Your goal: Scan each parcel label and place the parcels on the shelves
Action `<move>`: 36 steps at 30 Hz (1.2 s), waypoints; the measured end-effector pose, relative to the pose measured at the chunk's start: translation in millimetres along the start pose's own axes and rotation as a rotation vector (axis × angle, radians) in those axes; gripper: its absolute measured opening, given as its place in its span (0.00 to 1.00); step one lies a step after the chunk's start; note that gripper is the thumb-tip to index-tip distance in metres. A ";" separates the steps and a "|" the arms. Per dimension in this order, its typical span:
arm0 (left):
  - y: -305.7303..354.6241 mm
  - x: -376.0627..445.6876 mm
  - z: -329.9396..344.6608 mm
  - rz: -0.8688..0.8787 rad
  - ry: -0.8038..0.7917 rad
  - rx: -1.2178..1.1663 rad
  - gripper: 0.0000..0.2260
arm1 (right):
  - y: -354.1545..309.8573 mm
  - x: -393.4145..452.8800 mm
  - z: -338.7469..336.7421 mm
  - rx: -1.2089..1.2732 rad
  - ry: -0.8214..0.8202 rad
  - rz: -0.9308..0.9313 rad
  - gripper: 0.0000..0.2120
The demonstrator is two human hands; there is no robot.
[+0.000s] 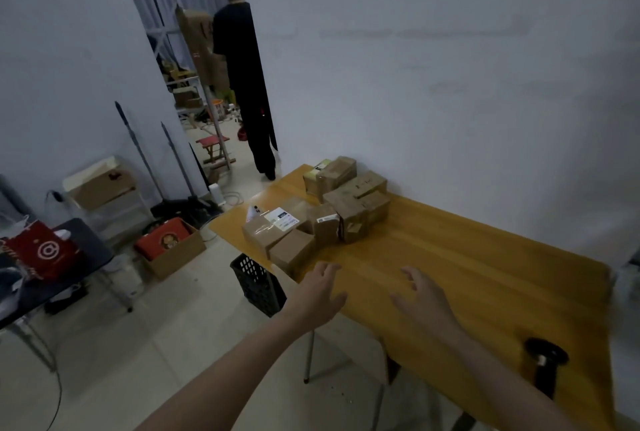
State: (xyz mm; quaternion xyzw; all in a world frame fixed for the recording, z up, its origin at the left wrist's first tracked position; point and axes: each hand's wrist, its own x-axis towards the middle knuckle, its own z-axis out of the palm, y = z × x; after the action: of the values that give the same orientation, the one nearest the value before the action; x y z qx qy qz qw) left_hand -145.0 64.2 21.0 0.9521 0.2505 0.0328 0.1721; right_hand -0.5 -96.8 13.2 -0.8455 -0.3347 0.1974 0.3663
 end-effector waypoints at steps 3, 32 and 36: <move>-9.5 47.3 -8.0 0.018 0.019 0.014 0.27 | -8.4 46.2 0.9 -0.030 -0.004 -0.012 0.29; -221.4 430.2 59.5 0.196 -0.172 -0.035 0.22 | 13.0 448.3 143.1 -0.237 -0.120 0.330 0.47; -220.4 438.1 63.0 0.185 -0.135 -0.082 0.20 | 20.6 448.5 137.8 -0.239 -0.192 0.314 0.45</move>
State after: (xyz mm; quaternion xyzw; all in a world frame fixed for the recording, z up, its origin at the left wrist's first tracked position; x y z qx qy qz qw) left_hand 144.0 438.1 -124.4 0.9634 0.1478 -0.0052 0.2236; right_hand 241.4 278.6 -132.1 -0.9020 -0.2533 0.2906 0.1946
